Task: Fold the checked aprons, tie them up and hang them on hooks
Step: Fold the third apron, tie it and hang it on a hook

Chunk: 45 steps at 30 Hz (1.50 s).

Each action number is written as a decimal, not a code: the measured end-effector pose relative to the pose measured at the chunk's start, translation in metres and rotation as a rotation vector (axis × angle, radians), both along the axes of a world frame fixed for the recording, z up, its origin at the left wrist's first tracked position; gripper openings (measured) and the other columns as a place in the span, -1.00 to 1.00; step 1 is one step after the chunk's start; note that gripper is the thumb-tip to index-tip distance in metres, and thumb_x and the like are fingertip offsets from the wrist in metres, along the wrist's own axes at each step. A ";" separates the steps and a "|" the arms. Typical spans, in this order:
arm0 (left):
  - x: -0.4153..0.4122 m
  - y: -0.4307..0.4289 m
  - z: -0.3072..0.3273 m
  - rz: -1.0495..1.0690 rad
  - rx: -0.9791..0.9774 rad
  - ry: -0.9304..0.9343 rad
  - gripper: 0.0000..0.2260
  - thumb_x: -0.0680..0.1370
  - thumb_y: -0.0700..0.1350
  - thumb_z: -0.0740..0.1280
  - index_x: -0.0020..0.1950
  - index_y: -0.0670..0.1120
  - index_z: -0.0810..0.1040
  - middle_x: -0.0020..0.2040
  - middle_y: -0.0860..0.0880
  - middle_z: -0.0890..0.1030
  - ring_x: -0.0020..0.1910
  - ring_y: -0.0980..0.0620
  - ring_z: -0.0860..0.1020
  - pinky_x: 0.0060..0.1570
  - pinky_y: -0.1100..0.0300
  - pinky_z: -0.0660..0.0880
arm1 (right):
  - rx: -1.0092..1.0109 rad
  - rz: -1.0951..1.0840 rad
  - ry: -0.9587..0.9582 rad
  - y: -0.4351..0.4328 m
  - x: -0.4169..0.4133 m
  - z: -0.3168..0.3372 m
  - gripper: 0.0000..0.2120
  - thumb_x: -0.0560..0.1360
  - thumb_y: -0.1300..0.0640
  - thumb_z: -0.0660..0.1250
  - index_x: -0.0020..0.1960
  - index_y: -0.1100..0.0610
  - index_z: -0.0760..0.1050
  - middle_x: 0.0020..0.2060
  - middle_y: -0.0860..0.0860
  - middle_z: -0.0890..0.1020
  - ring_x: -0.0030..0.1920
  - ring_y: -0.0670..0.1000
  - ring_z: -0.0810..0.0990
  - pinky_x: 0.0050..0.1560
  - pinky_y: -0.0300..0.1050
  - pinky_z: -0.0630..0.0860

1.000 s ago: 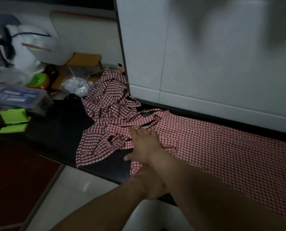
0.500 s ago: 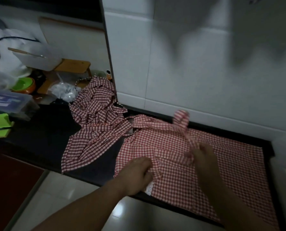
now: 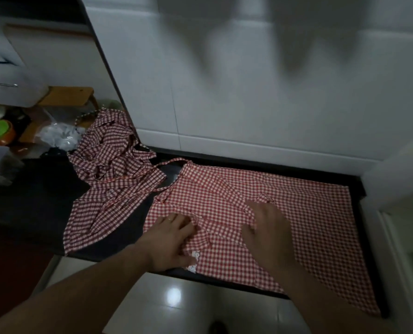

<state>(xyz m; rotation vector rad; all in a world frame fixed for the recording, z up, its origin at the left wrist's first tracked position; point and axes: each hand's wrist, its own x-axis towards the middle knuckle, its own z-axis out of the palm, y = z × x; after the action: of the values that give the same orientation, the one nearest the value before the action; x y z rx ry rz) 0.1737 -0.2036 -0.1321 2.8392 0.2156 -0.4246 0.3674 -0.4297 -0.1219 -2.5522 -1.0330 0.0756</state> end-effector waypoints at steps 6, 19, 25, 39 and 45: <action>-0.013 0.003 0.008 -0.161 0.047 -0.135 -0.71 0.58 0.15 0.25 0.27 0.14 0.44 0.37 0.02 0.48 0.25 -0.02 0.50 0.28 -0.01 0.44 | -0.244 0.241 0.020 0.000 0.008 -0.031 -0.58 0.58 -0.30 0.08 0.22 -0.07 0.49 0.19 -0.08 0.54 0.19 0.02 0.49 0.23 0.07 0.44; -0.061 0.008 -0.012 -0.154 0.055 -0.143 -0.56 0.57 0.11 0.34 0.44 0.10 0.42 0.37 0.05 0.47 0.26 0.02 0.50 0.23 0.09 0.50 | -0.320 0.516 0.055 -0.046 -0.061 -0.035 -0.27 0.49 -0.42 0.19 0.57 -0.13 0.26 0.58 -0.08 0.29 0.58 0.01 0.23 0.57 0.24 0.13; -0.062 0.011 -0.018 -0.120 0.113 -0.170 -0.63 0.46 -0.08 0.46 0.25 0.09 0.55 0.22 0.08 0.56 0.10 0.05 0.58 0.01 0.13 0.55 | -0.310 0.435 0.029 -0.060 -0.068 -0.035 -0.38 0.60 -0.31 0.10 0.58 -0.08 0.29 0.59 -0.08 0.30 0.60 -0.01 0.21 0.62 0.19 0.06; 0.008 0.002 0.010 -0.007 0.040 -0.148 -0.52 0.68 0.29 -0.05 0.22 0.11 0.59 0.18 0.10 0.63 0.12 0.04 0.56 0.17 0.06 0.46 | -0.112 0.172 0.001 -0.053 -0.001 -0.026 -0.51 0.69 -0.24 -0.01 0.25 -0.02 0.59 0.19 -0.08 0.64 0.19 -0.02 0.58 0.26 0.05 0.53; 0.104 0.045 0.017 0.094 0.086 -0.309 -0.69 0.70 0.12 0.06 0.22 0.05 0.53 0.14 0.03 0.56 0.11 0.02 0.49 0.15 0.00 0.49 | -0.063 0.086 -0.038 -0.042 0.087 0.002 -0.69 0.61 -0.15 0.23 0.13 0.02 0.61 0.02 -0.06 0.64 0.04 -0.01 0.58 0.12 -0.02 0.55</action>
<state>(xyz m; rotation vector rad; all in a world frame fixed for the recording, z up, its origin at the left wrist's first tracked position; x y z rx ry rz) 0.2781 -0.1591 -0.1155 2.9134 0.3090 0.0461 0.4546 -0.4717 -0.1196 -2.5743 -1.1725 0.0844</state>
